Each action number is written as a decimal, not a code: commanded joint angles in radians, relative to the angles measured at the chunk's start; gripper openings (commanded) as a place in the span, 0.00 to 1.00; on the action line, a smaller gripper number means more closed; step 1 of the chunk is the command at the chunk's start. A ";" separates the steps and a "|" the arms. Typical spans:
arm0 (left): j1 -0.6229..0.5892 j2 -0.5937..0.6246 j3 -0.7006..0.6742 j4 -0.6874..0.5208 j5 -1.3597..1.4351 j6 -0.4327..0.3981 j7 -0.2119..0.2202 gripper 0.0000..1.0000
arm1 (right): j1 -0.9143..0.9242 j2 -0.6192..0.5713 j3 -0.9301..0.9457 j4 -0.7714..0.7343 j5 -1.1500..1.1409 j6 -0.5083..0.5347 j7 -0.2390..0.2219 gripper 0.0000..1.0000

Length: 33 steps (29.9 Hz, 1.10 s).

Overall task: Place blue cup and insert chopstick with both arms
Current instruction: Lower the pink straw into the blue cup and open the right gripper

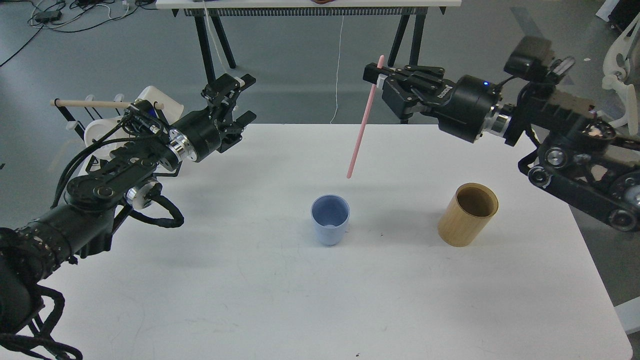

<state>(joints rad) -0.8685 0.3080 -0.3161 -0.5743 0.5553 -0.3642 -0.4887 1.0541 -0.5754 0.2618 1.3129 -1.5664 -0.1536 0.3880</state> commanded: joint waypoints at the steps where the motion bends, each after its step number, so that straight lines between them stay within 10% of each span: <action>1: 0.008 0.002 0.000 0.001 0.000 0.001 0.000 0.99 | 0.000 0.078 -0.039 -0.075 -0.033 -0.011 0.002 0.00; 33: 0.023 -0.001 0.000 0.005 0.002 0.001 0.000 0.99 | -0.016 0.206 -0.239 -0.219 -0.037 -0.066 0.002 0.14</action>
<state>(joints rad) -0.8452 0.3071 -0.3161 -0.5690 0.5569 -0.3636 -0.4887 1.0401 -0.3721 0.0243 1.0981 -1.6030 -0.2121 0.3897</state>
